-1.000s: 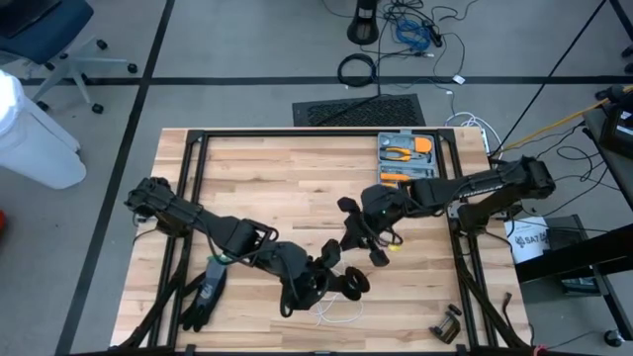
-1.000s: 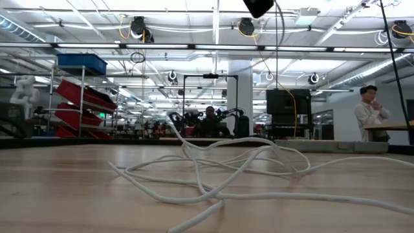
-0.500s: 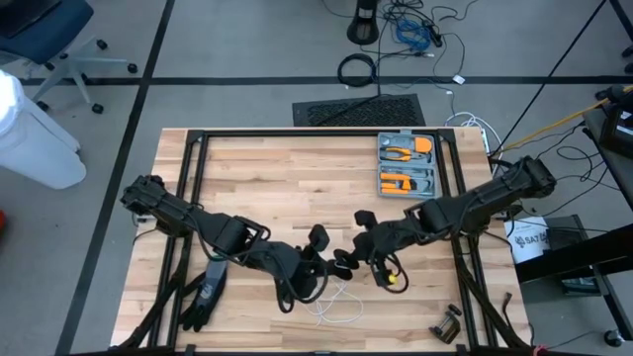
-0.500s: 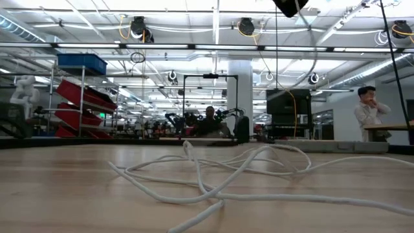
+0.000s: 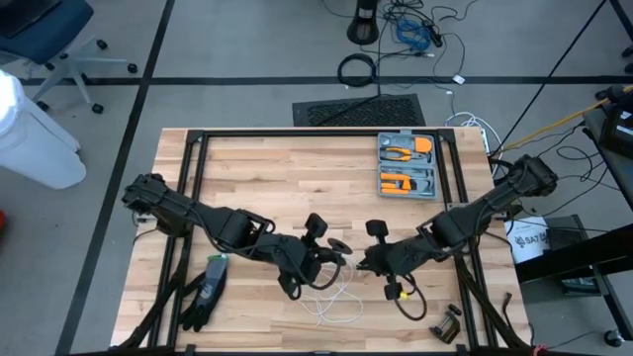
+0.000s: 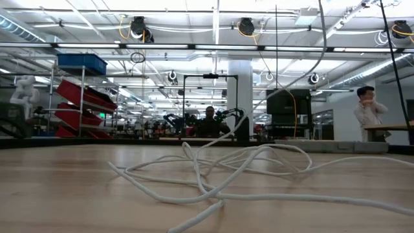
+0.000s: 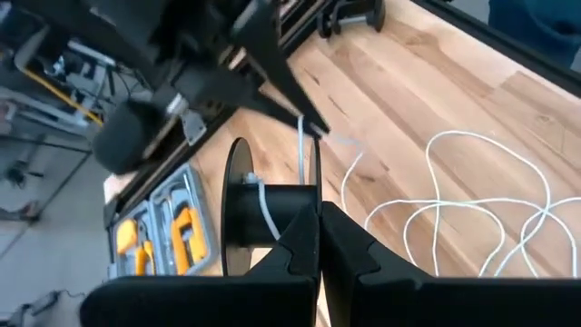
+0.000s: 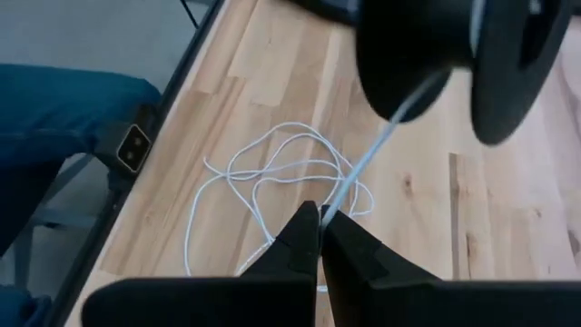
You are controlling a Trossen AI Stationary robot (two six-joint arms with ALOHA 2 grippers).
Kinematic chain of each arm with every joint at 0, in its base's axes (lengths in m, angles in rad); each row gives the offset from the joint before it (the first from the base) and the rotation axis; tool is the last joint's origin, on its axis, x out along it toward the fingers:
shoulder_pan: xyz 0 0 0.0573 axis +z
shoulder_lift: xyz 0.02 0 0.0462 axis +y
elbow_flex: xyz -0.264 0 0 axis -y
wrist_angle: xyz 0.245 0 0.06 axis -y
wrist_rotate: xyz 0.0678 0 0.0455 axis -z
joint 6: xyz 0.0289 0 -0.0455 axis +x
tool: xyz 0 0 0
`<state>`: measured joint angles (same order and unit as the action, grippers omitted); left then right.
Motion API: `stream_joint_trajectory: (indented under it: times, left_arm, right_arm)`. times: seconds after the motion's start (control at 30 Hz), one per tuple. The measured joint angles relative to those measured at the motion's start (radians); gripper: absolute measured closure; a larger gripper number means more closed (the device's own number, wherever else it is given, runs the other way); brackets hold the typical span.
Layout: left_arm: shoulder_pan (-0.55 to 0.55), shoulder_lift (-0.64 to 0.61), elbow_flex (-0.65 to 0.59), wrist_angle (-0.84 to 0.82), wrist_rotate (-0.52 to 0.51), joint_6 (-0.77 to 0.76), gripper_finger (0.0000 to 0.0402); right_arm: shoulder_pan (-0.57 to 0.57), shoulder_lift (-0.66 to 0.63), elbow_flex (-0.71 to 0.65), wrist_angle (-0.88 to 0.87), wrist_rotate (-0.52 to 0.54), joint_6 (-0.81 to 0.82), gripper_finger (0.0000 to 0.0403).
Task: Coil cords
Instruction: Coil the white wire onto the spool
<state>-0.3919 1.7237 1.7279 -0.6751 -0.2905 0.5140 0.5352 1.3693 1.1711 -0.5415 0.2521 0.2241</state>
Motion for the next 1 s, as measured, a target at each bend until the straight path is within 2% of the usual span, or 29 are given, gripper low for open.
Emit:
stream_joint_trajectory:
  times: [0.2,0.33,0.47,0.7,1.0]
  left_arm:
    - [0.016,0.002,0.000,-0.020,0.075,-0.010,0.0402]
    - [0.035,0.002,-0.013,-0.009,0.079,-0.012,0.0402]
    - [0.051,0.002,-0.031,0.001,0.084,-0.019,0.0401]
    - [0.083,0.002,-0.048,0.032,0.185,-0.038,0.0401]
    - [0.085,0.003,-0.049,0.053,0.222,-0.056,0.0401]
  right_arm:
    - [0.026,-0.056,0.000,0.000,0.093,-0.028,0.0403]
    - [0.030,-0.098,0.000,0.001,0.140,-0.055,0.0403]
    - [0.029,-0.116,0.000,0.036,0.143,-0.119,0.0403]
    - [0.016,-0.116,-0.001,0.123,0.138,-0.259,0.0403]
    - [-0.003,-0.113,-0.001,0.133,0.135,-0.292,0.0403]
